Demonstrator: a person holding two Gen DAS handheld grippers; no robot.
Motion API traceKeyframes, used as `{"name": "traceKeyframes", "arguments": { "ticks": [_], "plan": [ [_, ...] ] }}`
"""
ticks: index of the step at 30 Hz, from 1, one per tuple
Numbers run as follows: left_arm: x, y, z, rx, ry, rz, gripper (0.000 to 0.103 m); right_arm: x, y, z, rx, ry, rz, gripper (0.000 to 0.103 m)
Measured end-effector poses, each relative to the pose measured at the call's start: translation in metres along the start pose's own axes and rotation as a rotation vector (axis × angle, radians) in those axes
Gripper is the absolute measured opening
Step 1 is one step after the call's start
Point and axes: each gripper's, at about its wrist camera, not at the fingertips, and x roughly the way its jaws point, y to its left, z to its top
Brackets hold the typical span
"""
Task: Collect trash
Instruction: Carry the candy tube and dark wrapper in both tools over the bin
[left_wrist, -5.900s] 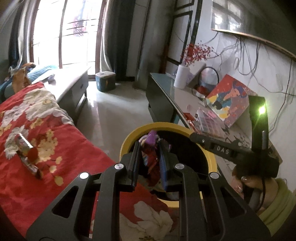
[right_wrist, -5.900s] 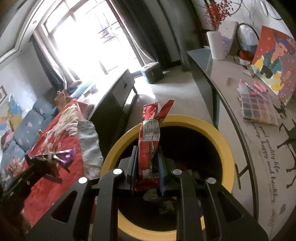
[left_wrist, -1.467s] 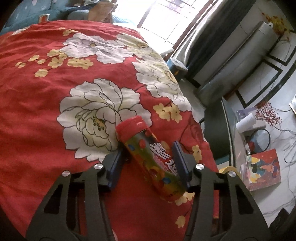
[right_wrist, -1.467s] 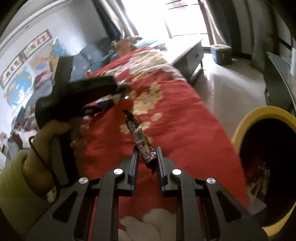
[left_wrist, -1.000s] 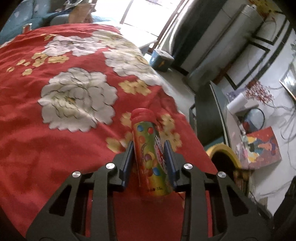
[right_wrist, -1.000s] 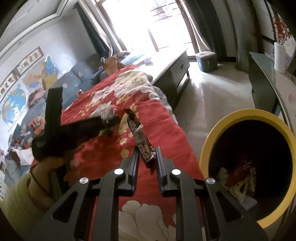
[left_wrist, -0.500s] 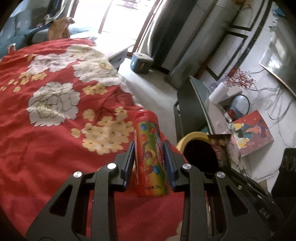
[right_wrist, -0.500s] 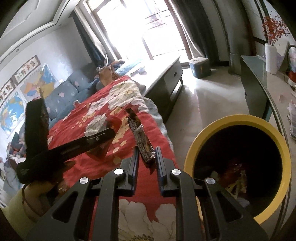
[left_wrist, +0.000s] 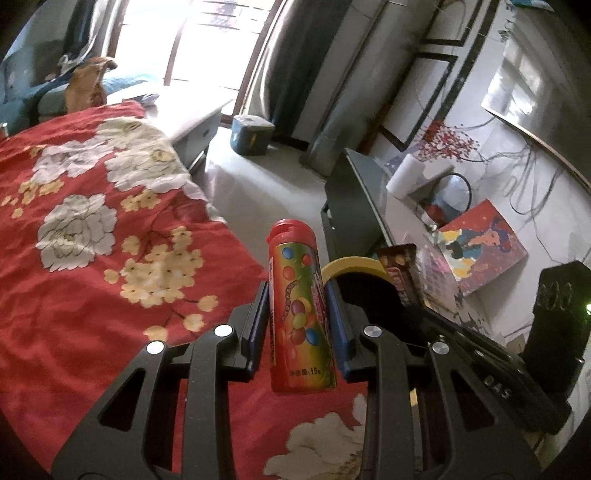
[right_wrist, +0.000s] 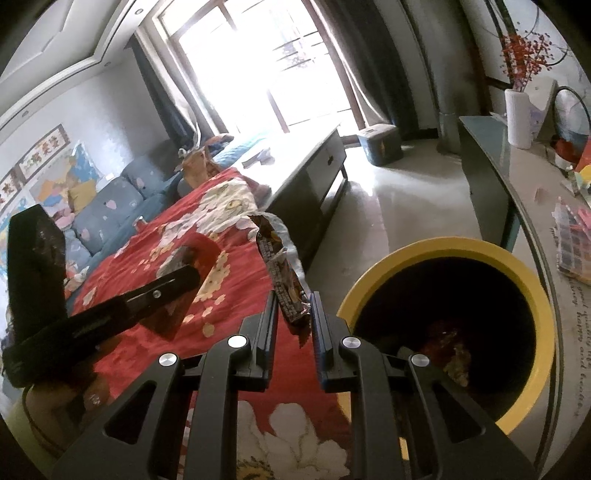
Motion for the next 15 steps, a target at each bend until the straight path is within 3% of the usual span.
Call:
{"name": "traceKeyframes", "arguments": {
  "ticks": [15],
  "plan": [
    [0.008,-0.061,-0.009,0.153,0.018,-0.06,0.024,-0.02,-0.044,0.005,0.056,-0.043,-0.078,0.017]
  ]
}}
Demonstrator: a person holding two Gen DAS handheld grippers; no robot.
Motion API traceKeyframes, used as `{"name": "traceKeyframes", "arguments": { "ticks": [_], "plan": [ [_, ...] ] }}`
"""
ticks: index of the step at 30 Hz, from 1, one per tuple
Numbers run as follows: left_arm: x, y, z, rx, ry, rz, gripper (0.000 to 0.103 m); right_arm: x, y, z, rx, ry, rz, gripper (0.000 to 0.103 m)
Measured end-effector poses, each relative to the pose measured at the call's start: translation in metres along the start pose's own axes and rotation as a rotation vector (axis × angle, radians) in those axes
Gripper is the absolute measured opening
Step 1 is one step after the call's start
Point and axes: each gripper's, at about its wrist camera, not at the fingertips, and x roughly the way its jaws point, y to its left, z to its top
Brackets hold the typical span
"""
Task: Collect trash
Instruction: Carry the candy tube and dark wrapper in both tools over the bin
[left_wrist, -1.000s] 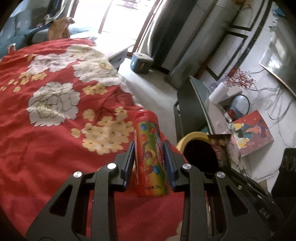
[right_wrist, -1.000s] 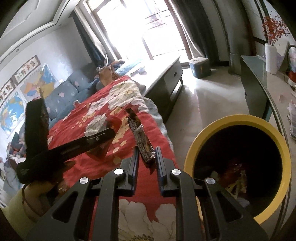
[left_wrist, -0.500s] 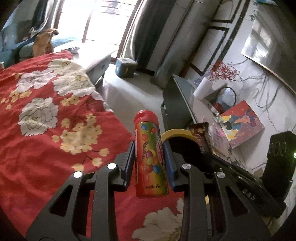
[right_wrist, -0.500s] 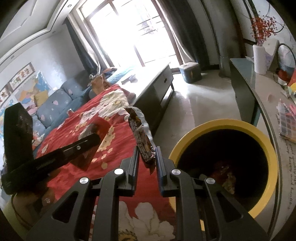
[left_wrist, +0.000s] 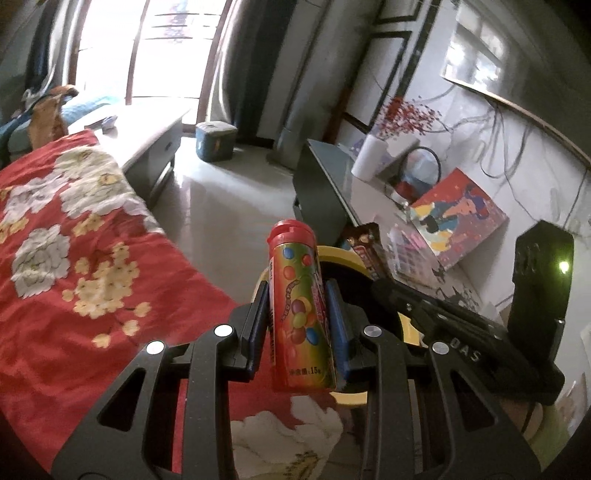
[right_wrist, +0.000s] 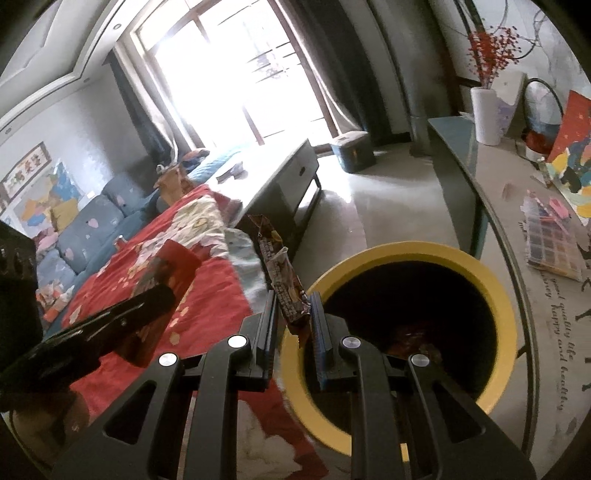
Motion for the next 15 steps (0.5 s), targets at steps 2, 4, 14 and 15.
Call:
{"name": "traceKeyframes", "arguments": {
  "ticks": [2,4,14,15],
  "plan": [
    [0.003,-0.007,-0.001,0.016,0.005,-0.007,0.024,-0.002,-0.007,-0.001,0.006,-0.004,-0.017,0.017],
    [0.006,-0.012,-0.003,0.029,0.01,-0.01,0.024,-0.003,-0.014,-0.001,0.014,-0.01,-0.031,0.017],
    [0.026,-0.038,-0.013,0.086,0.05,-0.029,0.024,-0.002,-0.052,-0.006,0.08,-0.01,-0.086,0.017],
    [0.028,-0.04,-0.013,0.09,0.054,-0.032,0.024,-0.001,-0.055,-0.006,0.084,-0.007,-0.089,0.017]
  ]
}}
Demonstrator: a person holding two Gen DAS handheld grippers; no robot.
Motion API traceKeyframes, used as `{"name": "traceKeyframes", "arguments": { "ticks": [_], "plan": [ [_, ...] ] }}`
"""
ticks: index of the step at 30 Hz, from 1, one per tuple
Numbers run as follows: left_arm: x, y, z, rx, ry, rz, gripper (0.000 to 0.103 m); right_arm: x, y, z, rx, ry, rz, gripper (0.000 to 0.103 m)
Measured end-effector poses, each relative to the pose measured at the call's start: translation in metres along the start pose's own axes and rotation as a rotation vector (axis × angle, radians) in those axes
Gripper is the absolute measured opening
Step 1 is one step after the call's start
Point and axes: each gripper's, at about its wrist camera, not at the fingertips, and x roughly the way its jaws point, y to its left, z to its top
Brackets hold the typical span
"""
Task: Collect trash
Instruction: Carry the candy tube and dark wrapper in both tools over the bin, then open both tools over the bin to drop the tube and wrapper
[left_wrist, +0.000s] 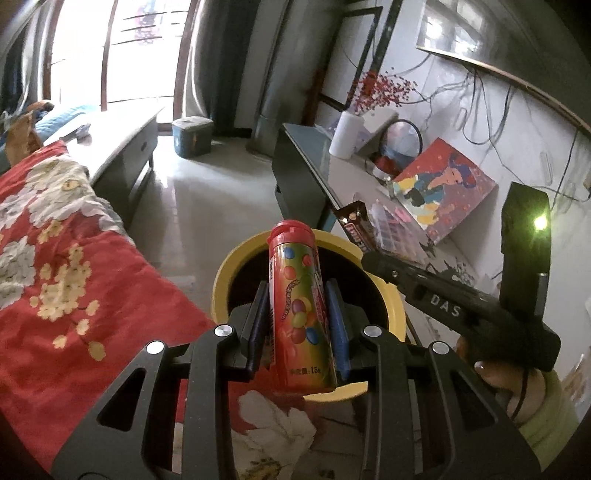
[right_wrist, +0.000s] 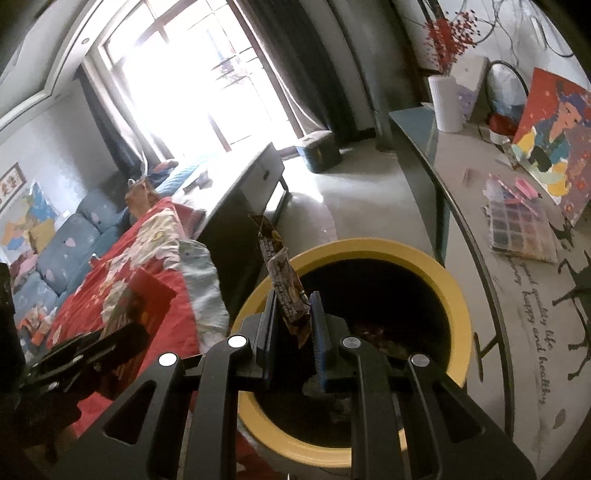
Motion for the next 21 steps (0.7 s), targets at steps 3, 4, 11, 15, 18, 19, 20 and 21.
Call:
{"name": "traceKeyframes", "arguments": {
  "ticks": [3,4,11,15,18,19,20,21],
  "plan": [
    [0.008,-0.006,-0.002,0.016,0.012,-0.008,0.024,0.003,-0.01,0.0,0.018,0.009,-0.007,0.017],
    [0.01,-0.007,-0.003,0.018,0.016,-0.009,0.024,0.005,-0.014,0.0,0.026,0.011,-0.011,0.017],
    [0.031,-0.014,-0.01,0.041,0.054,-0.028,0.024,0.013,-0.032,-0.004,0.067,0.038,-0.01,0.019],
    [0.043,-0.015,-0.013,0.046,0.082,-0.043,0.024,0.018,-0.04,-0.007,0.092,0.059,-0.01,0.02],
    [0.051,-0.015,-0.013,0.041,0.098,-0.043,0.026,0.021,-0.046,-0.009,0.114,0.068,-0.01,0.031],
    [0.052,-0.014,-0.013,0.037,0.098,-0.047,0.032,0.02,-0.047,-0.01,0.115,0.067,-0.012,0.036],
    [0.052,-0.013,-0.013,0.031,0.093,-0.046,0.043,0.02,-0.048,-0.01,0.115,0.065,-0.016,0.039],
    [0.052,-0.012,-0.013,0.025,0.088,-0.049,0.047,0.018,-0.049,-0.009,0.116,0.061,-0.019,0.04]
  ]
}}
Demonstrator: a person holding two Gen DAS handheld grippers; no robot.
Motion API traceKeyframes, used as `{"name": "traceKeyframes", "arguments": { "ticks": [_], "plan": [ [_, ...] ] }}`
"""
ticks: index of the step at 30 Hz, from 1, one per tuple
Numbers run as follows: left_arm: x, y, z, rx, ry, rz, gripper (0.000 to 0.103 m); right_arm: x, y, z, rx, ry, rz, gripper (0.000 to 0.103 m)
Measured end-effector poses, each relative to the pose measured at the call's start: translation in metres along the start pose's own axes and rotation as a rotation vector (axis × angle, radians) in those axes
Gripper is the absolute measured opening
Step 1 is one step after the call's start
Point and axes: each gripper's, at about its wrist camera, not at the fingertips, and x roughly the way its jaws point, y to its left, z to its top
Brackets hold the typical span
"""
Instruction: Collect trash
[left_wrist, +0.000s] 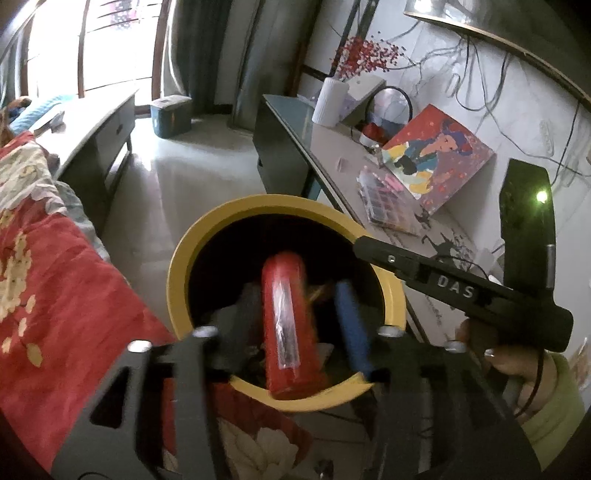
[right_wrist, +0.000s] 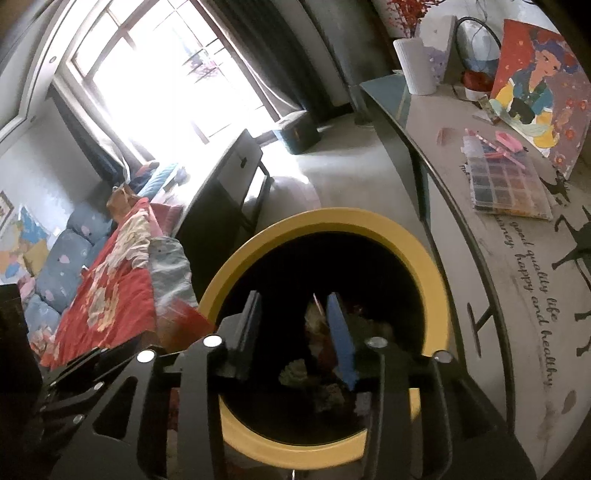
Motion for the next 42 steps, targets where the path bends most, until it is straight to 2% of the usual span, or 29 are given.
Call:
{"name": "traceKeyframes", "arguments": {
  "ticks": [3,5,6,8,12,14,27,32,42],
  "plan": [
    [-0.001,0.001,0.0,-0.008,-0.006,0.005,0.058,-0.006,-0.001,0.002,0.005,-0.017,-0.001,0.048],
    [-0.005,0.001,0.0,-0.007,-0.016,0.012,0.071,-0.009,-0.001,0.004,0.005,-0.029,-0.002,0.053],
    [-0.006,0.0,0.0,-0.006,-0.02,0.014,0.073,-0.012,0.001,0.004,0.0,-0.034,-0.001,0.055],
    [-0.01,0.0,0.001,-0.007,-0.03,0.021,0.083,-0.016,0.003,0.004,-0.013,-0.041,-0.006,0.063],
    [-0.02,0.004,0.002,-0.014,-0.048,0.051,0.091,-0.028,0.009,0.002,-0.041,-0.06,-0.023,0.071],
    [-0.025,0.007,0.003,-0.02,-0.058,0.067,0.092,-0.035,0.012,0.002,-0.049,-0.076,-0.029,0.077],
    [-0.073,0.033,-0.003,-0.069,-0.135,0.137,0.092,-0.065,0.043,-0.016,-0.117,-0.138,-0.007,0.087],
    [-0.095,0.044,-0.011,-0.096,-0.166,0.158,0.092,-0.071,0.065,-0.026,-0.158,-0.151,-0.014,0.095],
    [-0.139,0.066,-0.027,-0.124,-0.231,0.202,0.092,-0.081,0.112,-0.048,-0.259,-0.19,-0.009,0.096]
  ]
}}
